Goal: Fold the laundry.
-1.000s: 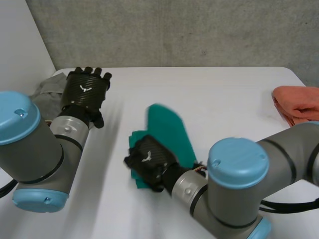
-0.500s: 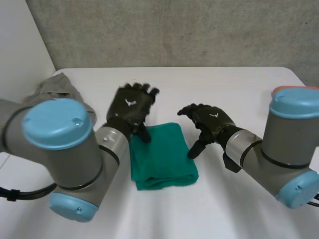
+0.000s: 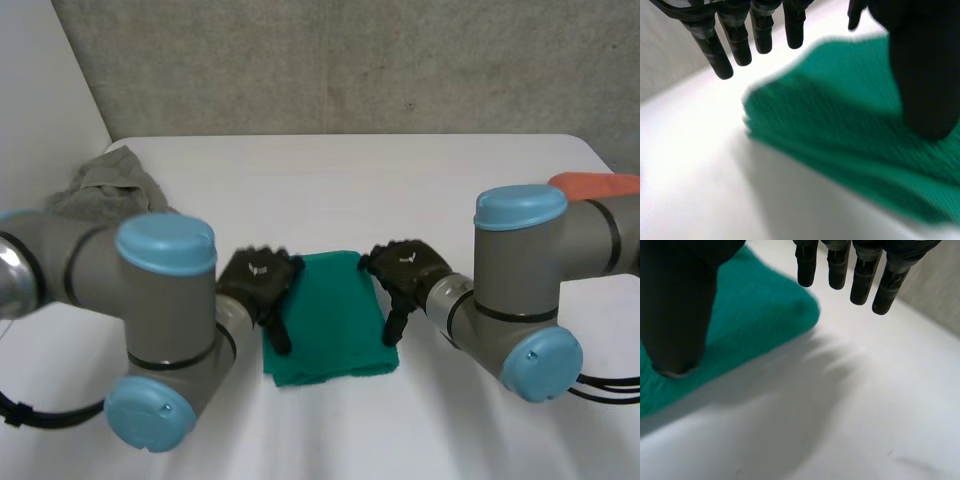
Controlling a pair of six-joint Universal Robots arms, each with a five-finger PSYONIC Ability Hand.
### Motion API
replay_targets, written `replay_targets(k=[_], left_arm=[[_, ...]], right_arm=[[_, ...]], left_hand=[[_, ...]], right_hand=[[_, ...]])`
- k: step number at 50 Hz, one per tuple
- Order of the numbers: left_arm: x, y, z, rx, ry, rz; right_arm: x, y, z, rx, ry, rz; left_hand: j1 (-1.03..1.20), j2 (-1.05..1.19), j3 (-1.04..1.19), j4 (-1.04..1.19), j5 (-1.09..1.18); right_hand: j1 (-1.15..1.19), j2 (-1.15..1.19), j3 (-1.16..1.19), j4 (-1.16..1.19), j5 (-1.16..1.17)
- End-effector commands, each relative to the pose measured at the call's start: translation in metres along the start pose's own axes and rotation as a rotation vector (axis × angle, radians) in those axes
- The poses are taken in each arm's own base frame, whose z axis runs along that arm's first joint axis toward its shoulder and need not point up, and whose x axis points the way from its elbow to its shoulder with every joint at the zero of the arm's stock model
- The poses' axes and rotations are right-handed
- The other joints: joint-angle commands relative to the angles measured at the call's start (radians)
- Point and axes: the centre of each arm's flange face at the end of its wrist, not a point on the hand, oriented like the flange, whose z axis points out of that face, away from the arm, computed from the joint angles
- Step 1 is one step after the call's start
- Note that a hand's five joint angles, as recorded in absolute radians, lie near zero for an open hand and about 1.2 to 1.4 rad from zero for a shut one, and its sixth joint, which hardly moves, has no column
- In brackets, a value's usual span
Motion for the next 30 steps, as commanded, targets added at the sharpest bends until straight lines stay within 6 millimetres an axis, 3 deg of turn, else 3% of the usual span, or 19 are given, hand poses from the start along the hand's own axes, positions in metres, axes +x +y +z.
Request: replay_targets(k=[1, 4, 9, 14, 22, 30], left_arm=[[-0.009, -0.070, -0.025, 0.232, 0.041, 0.013], [-0.011, -0.096, -0.036, 0.314, 0.114, 0.018], [-0.027, -0.116, -0.050, 0.330, 0.198, 0.019], [-0.037, -0.125, -0.057, 0.283, 0.253, 0.007], [-0.037, -0.126, -0.060, 0.267, 0.263, 0.010], [-0.034, -0.121, -0.058, 0.248, 0.270, 0.006]], right_arm=[[-0.007, -0.036, -0.033, 0.239, 0.062, -0.052], [-0.014, -0.036, -0.046, 0.293, 0.077, -0.065], [-0.029, -0.019, -0.057, 0.287, 0.054, -0.073], [-0.067, 0.005, -0.066, 0.233, -0.035, -0.098], [-0.080, 0.036, -0.042, 0.185, -0.002, -0.133], [-0.084, 0.048, -0.025, 0.178, 0.003, -0.217]], left_hand=[[0.006, 0.000, -0.011, -0.005, -0.016], [0.012, 0.006, -0.005, 0.001, -0.010], [0.024, 0.018, 0.006, 0.013, 0.002], [0.021, 0.015, 0.003, 0.010, -0.001], [0.018, 0.012, 0.000, 0.007, -0.004], [0.009, 0.003, -0.008, -0.002, -0.013]], right_hand=[[0.002, -0.050, -0.040, -0.059, -0.066], [0.002, -0.050, -0.040, -0.059, -0.066], [0.002, -0.050, -0.040, -0.059, -0.066], [0.002, -0.050, -0.040, -0.059, -0.066], [0.002, -0.050, -0.040, -0.059, -0.066], [0.120, 0.069, 0.079, 0.059, 0.052]])
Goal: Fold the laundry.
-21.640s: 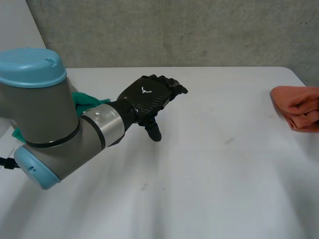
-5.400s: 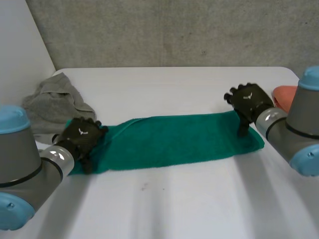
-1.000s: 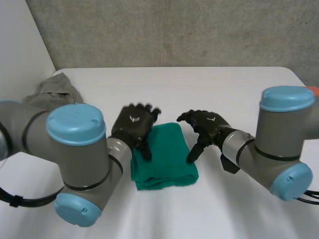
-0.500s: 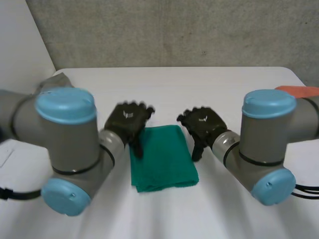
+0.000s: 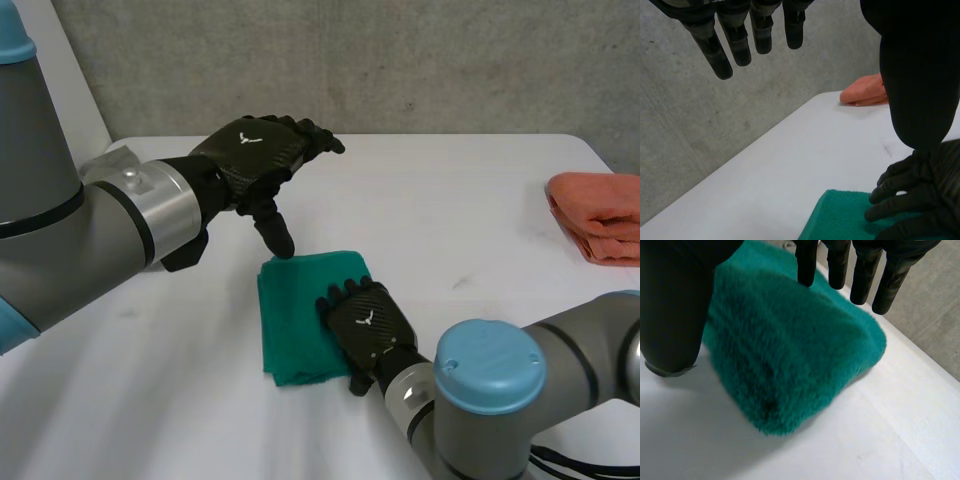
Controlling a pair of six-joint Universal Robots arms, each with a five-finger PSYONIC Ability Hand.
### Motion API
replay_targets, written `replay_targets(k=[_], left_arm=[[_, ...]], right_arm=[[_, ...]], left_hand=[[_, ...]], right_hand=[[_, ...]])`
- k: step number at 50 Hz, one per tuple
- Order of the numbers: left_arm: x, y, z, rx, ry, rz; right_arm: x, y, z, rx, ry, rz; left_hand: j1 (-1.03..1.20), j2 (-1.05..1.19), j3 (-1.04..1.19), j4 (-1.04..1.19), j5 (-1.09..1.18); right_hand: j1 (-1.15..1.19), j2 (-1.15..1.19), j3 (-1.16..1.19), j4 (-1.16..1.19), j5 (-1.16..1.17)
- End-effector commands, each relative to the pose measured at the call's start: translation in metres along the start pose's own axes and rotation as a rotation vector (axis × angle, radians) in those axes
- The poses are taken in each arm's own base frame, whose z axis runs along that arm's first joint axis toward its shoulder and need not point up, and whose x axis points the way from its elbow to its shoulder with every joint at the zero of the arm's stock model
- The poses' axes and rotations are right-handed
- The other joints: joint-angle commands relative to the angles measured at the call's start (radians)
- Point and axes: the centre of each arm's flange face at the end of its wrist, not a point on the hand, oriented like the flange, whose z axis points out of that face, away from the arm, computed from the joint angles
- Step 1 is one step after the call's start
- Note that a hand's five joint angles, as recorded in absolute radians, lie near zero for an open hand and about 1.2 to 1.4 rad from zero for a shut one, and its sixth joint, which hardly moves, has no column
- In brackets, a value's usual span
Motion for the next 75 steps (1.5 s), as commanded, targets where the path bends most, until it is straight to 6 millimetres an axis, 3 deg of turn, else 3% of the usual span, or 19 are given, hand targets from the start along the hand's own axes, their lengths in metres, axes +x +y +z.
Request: replay_targets(k=[1, 6, 27, 33, 39, 42, 47, 48, 50, 51, 59, 62, 68, 75], left_arm=[[0.003, 0.006, 0.001, -0.015, 0.002, -0.005], [0.004, 0.009, 0.001, -0.012, 0.002, -0.007], [0.002, 0.017, 0.002, -0.005, -0.008, -0.011], [0.002, 0.018, 0.002, -0.006, -0.008, -0.012], [0.003, 0.019, 0.002, -0.009, -0.006, -0.013], [0.002, 0.018, 0.002, -0.008, -0.009, -0.012], [0.001, 0.018, 0.002, -0.006, -0.011, -0.012], [0.001, 0.018, 0.001, -0.007, -0.013, -0.013], [-0.001, 0.017, 0.001, -0.003, -0.018, -0.012], [-0.001, 0.016, 0.000, -0.002, -0.020, -0.012], [-0.005, 0.017, 0.000, -0.005, -0.030, -0.016], [-0.006, 0.019, 0.000, -0.010, -0.030, -0.020], [-0.004, 0.023, 0.001, -0.012, -0.028, -0.020], [-0.005, 0.023, 0.002, -0.003, -0.032, -0.017]], right_arm=[[-0.003, 0.010, 0.015, 0.006, 0.009, -0.072], [-0.001, 0.004, 0.019, 0.053, 0.029, -0.075], [0.003, -0.004, 0.046, 0.102, 0.044, -0.079], [0.002, -0.003, 0.053, 0.103, 0.044, -0.080], [0.009, -0.017, 0.057, 0.142, 0.064, -0.074], [0.017, -0.016, 0.058, 0.127, 0.076, -0.074], [0.065, -0.002, 0.063, 0.063, 0.152, -0.045], [0.088, 0.002, 0.063, 0.049, 0.181, -0.035], [0.110, 0.005, 0.062, 0.039, 0.205, -0.034], [0.132, 0.010, 0.059, 0.021, 0.223, -0.043], [0.220, 0.037, 0.048, -0.029, 0.257, -0.191], [0.251, 0.038, 0.047, -0.004, 0.275, -0.254], [0.288, 0.026, 0.051, 0.087, 0.277, -0.281], [0.364, -0.029, 0.059, 0.311, 0.435, -0.257]], left_hand=[[0.009, 0.003, -0.008, -0.002, -0.013], [0.009, 0.003, -0.008, -0.002, -0.013], [0.009, 0.003, -0.008, -0.002, -0.013], [0.009, 0.003, -0.008, -0.002, -0.013], [0.009, 0.003, -0.008, -0.002, -0.013], [0.012, 0.006, -0.005, 0.001, -0.010], [0.012, 0.006, -0.005, 0.001, -0.010], [0.012, 0.006, -0.005, 0.001, -0.010], [0.009, 0.003, -0.008, -0.002, -0.013], [0.009, 0.003, -0.008, -0.002, -0.013], [0.009, 0.003, -0.008, -0.002, -0.013], [0.009, 0.003, -0.008, -0.002, -0.013], [0.009, 0.003, -0.008, -0.002, -0.013], [0.009, 0.003, -0.008, -0.002, -0.013]], right_hand=[[0.132, 0.081, 0.091, 0.071, 0.064], [0.279, 0.227, 0.237, 0.218, 0.211], [0.411, 0.359, 0.369, 0.350, 0.343], [0.754, 0.703, 0.713, 0.693, 0.686], [1.203, 1.152, 1.162, 1.142, 1.135], [1.223, 1.172, 1.182, 1.163, 1.155], [1.223, 1.172, 1.182, 1.163, 1.155], [1.223, 1.172, 1.182, 1.163, 1.155], [1.223, 1.172, 1.182, 1.163, 1.155], [1.223, 1.172, 1.182, 1.163, 1.155], [1.223, 1.172, 1.182, 1.163, 1.155], [1.223, 1.172, 1.182, 1.163, 1.155], [1.223, 1.172, 1.182, 1.163, 1.155], [1.223, 1.172, 1.182, 1.163, 1.155]])
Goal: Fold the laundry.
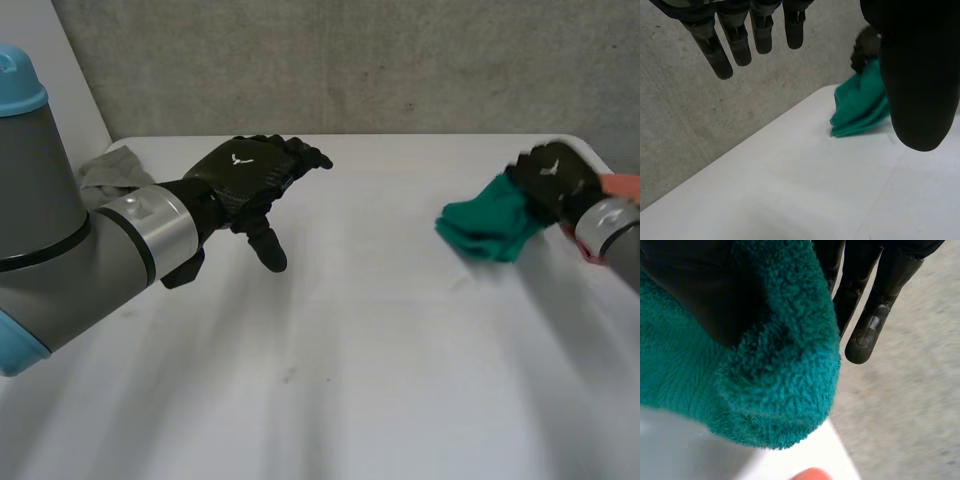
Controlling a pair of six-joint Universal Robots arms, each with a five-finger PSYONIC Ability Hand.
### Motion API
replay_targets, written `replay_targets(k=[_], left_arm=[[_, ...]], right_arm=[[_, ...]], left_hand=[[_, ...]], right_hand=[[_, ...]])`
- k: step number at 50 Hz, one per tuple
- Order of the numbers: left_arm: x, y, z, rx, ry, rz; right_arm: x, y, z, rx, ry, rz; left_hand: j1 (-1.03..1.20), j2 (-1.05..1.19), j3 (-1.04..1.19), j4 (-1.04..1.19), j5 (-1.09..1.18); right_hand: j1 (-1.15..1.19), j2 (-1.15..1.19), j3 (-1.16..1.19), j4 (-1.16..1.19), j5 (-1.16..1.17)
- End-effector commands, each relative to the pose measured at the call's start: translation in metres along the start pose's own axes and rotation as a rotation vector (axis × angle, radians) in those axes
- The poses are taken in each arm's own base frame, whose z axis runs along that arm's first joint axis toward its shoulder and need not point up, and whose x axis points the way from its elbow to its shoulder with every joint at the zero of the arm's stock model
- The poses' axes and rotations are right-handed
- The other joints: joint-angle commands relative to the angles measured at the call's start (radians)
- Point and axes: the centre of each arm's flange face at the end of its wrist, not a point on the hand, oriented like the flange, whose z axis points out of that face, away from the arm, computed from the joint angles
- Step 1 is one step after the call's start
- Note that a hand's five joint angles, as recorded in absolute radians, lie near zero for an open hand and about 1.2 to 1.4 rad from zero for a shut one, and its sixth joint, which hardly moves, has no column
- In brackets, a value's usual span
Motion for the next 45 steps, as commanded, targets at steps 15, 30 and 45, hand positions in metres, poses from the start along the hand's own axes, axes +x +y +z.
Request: replay_targets(k=[15, 30, 45], left_arm=[[0.004, -0.001, -0.001, 0.009, 0.004, -0.014], [0.008, 0.009, 0.002, -0.015, 0.018, -0.051], [0.007, 0.003, 0.001, 0.013, 0.013, -0.041]], right_arm=[[0.165, 0.027, 0.054, 0.274, 0.407, 0.143], [0.120, 0.201, -0.010, -0.151, 0.298, 0.085], [0.147, 0.130, -0.030, -0.105, 0.253, 0.093]], left_hand=[[0.015, 0.009, -0.003, 0.004, -0.007], [0.018, 0.012, 0.000, 0.007, -0.004], [0.018, 0.012, 0.000, 0.007, -0.004]], right_hand=[[0.487, 0.232, 0.238, 0.208, 0.276], [0.487, 0.232, 0.238, 0.208, 0.276], [-0.735, -0.990, -0.984, -1.014, -0.946]])
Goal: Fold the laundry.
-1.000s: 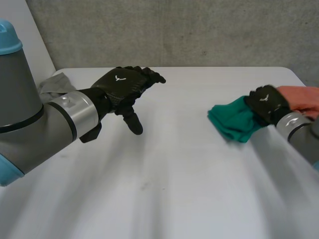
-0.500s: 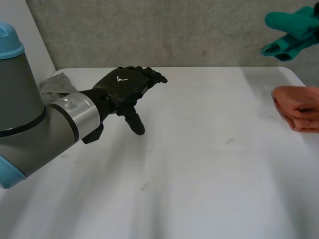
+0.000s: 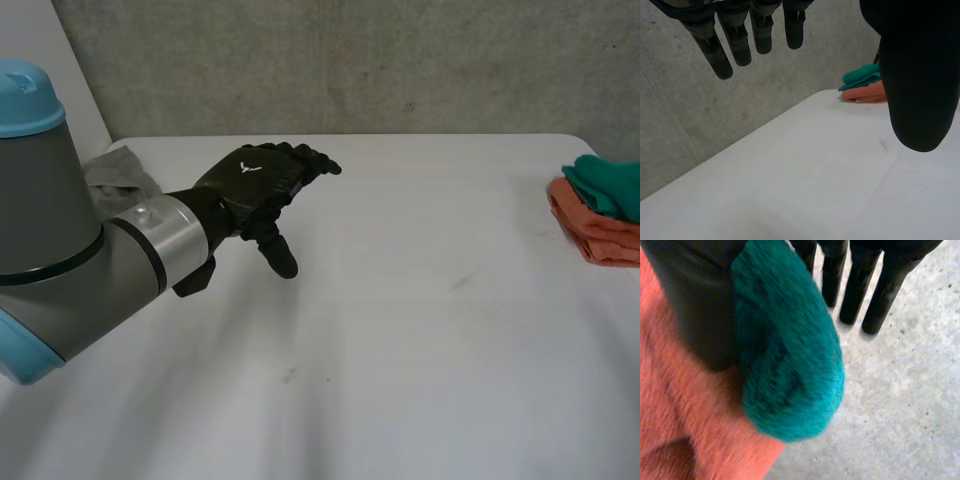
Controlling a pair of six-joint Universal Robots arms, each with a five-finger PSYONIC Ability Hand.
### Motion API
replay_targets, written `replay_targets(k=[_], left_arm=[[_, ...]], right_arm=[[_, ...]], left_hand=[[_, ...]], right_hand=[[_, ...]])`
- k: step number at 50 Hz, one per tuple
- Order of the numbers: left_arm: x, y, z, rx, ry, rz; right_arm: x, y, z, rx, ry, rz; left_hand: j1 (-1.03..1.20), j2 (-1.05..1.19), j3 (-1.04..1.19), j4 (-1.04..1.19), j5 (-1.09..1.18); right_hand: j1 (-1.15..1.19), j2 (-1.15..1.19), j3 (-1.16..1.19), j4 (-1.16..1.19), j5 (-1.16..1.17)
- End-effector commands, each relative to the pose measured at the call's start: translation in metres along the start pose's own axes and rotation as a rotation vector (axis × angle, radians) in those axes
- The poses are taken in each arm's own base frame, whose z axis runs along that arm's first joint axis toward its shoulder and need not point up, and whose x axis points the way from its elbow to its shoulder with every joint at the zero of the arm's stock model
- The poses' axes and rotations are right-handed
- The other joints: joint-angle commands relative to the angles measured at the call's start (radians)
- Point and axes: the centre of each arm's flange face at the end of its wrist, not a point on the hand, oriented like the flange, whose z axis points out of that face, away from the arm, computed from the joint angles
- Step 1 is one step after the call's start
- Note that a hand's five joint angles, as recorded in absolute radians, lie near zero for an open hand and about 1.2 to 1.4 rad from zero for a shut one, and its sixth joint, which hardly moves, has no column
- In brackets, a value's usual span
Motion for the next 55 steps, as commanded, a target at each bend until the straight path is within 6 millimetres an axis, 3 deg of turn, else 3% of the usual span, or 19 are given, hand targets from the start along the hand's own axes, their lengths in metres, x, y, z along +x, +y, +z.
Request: replay_targets(k=[1, 6, 7, 10, 11, 14, 18, 19, 21, 22, 25, 26, 27, 30, 34, 35, 46, 50, 55], left_arm=[[-0.001, -0.002, -0.001, 0.007, -0.004, 0.001], [0.000, -0.004, -0.002, 0.013, -0.005, 0.003], [-0.001, -0.005, -0.003, 0.014, -0.006, 0.004], [-0.002, -0.010, -0.005, 0.029, -0.019, 0.009], [-0.004, -0.016, -0.007, 0.045, -0.037, 0.015], [-0.008, -0.025, -0.013, 0.072, -0.072, 0.025], [-0.021, -0.036, -0.017, 0.124, -0.166, 0.038], [-0.030, -0.039, -0.018, 0.150, -0.216, 0.043], [-0.040, -0.043, -0.019, 0.177, -0.271, 0.051], [-0.045, -0.043, -0.019, 0.187, -0.298, 0.057], [-0.073, -0.044, -0.018, 0.229, -0.395, 0.071], [-0.083, -0.045, -0.019, 0.236, -0.420, 0.073], [-0.103, -0.041, -0.019, 0.229, -0.467, 0.076], [-0.129, -0.030, -0.017, 0.197, -0.499, 0.093], [-0.173, 0.012, -0.003, 0.082, -0.469, 0.142], [-0.188, 0.029, 0.001, 0.033, -0.454, 0.172], [-0.267, 0.139, 0.023, -0.277, -0.491, 0.458], [-0.286, 0.165, 0.026, -0.348, -0.516, 0.513], [-0.290, 0.176, 0.031, -0.354, -0.514, 0.509]], right_arm=[[0.023, -0.058, -0.012, 0.023, 0.009, -0.006], [0.022, -0.107, -0.018, 0.049, -0.003, -0.004], [0.014, -0.133, -0.018, 0.072, -0.005, 0.007], [0.004, -0.177, -0.023, 0.109, 0.010, 0.026], [-0.002, -0.203, -0.028, 0.122, 0.026, 0.052], [-0.017, -0.227, -0.037, 0.112, 0.027, 0.116], [-0.059, -0.275, -0.060, 0.145, -0.033, 0.249], [-0.080, -0.294, -0.073, 0.169, -0.072, 0.306], [-0.099, -0.307, -0.086, 0.174, -0.112, 0.353], [-0.121, -0.314, -0.098, 0.169, -0.155, 0.395], [-0.154, -0.317, -0.114, 0.143, -0.213, 0.426], [-0.176, -0.319, -0.126, 0.133, -0.250, 0.430], [-0.187, -0.319, -0.133, 0.127, -0.269, 0.431], [-0.227, -0.320, -0.157, 0.119, -0.349, 0.422], [-0.260, -0.310, -0.183, 0.099, -0.434, 0.369], [-0.264, -0.307, -0.187, 0.093, -0.444, 0.353], [-0.280, -0.264, -0.216, 0.011, -0.492, 0.153], [-0.281, -0.256, -0.219, -0.011, -0.496, 0.148], [-0.271, -0.246, -0.214, -0.040, -0.463, 0.150]], left_hand=[[0.018, 0.012, 0.000, 0.007, -0.004], [0.018, 0.012, 0.000, 0.007, -0.004], [0.018, 0.012, 0.000, 0.007, -0.004], [0.018, 0.012, 0.000, 0.007, -0.004], [0.018, 0.012, 0.000, 0.007, -0.004], [0.018, 0.012, 0.000, 0.007, -0.004], [0.006, 0.000, -0.011, -0.005, -0.016], [0.003, -0.003, -0.014, -0.008, -0.019], [0.000, -0.006, -0.017, -0.011, -0.022], [-0.003, -0.009, -0.020, -0.014, -0.025], [-0.003, -0.009, -0.020, -0.014, -0.025], [-0.003, -0.009, -0.020, -0.014, -0.025], [-0.006, -0.012, -0.023, -0.017, -0.028], [-0.011, -0.018, -0.029, -0.023, -0.034], [-0.011, -0.018, -0.029, -0.023, -0.034], [-0.011, -0.018, -0.029, -0.023, -0.034], [-0.020, -0.026, -0.038, -0.032, -0.042], [-0.020, -0.026, -0.038, -0.032, -0.042], [0.120, 0.114, 0.103, 0.109, 0.098]], right_hand=[[-0.272, -0.460, -0.492, -0.514, -0.480], [-0.272, -0.460, -0.492, -0.514, -0.480], [-0.272, -0.460, -0.492, -0.514, -0.480], [-0.272, -0.460, -0.492, -0.514, -0.480], [-0.272, -0.460, -0.492, -0.514, -0.480], [-0.272, -0.460, -0.492, -0.514, -0.480], [-0.272, -0.460, -0.492, -0.514, -0.480], [-0.272, -0.460, -0.492, -0.514, -0.480], [-0.272, -0.460, -0.492, -0.514, -0.480], [-0.272, -0.460, -0.492, -0.514, -0.480], [-0.272, -0.460, -0.492, -0.514, -0.480], [-0.272, -0.460, -0.492, -0.514, -0.480], [-0.272, -0.460, -0.492, -0.514, -0.480], [-0.272, -0.460, -0.492, -0.514, -0.480], [-0.272, -0.460, -0.492, -0.514, -0.480], [-0.272, -0.460, -0.492, -0.514, -0.480], [-0.272, -0.460, -0.492, -0.514, -0.480], [-0.272, -0.460, -0.492, -0.514, -0.480], [-0.272, -0.460, -0.492, -0.514, -0.480]])
